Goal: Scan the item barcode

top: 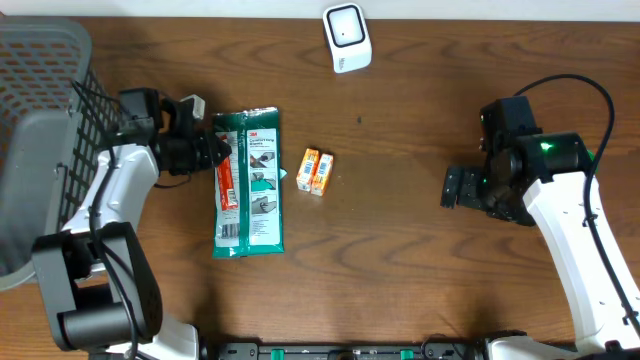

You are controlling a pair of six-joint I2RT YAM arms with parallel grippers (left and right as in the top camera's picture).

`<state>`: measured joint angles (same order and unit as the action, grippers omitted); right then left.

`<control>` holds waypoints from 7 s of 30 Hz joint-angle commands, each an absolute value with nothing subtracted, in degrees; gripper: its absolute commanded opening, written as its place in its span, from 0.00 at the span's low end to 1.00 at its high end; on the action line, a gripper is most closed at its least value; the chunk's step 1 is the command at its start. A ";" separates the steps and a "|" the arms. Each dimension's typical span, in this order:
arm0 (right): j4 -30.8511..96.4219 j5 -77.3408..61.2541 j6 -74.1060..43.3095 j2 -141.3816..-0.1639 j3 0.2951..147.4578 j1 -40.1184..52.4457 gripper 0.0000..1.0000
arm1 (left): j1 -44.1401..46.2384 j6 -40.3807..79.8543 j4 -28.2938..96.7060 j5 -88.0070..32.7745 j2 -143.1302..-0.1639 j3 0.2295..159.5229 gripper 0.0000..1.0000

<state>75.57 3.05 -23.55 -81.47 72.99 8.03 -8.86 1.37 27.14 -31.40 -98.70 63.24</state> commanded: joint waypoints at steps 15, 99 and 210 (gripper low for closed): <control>75.59 3.79 -24.40 -80.90 72.95 7.92 0.99 | -11.05 -1.48 26.02 -26.55 -100.71 61.82 0.38; 75.59 3.79 -24.40 -80.90 72.95 7.92 0.99 | -6.46 -5.72 26.68 -40.47 -108.66 59.20 0.19; 75.59 3.79 -24.38 -80.90 72.95 7.90 0.99 | 27.73 -52.71 6.79 7.70 -159.15 149.69 0.07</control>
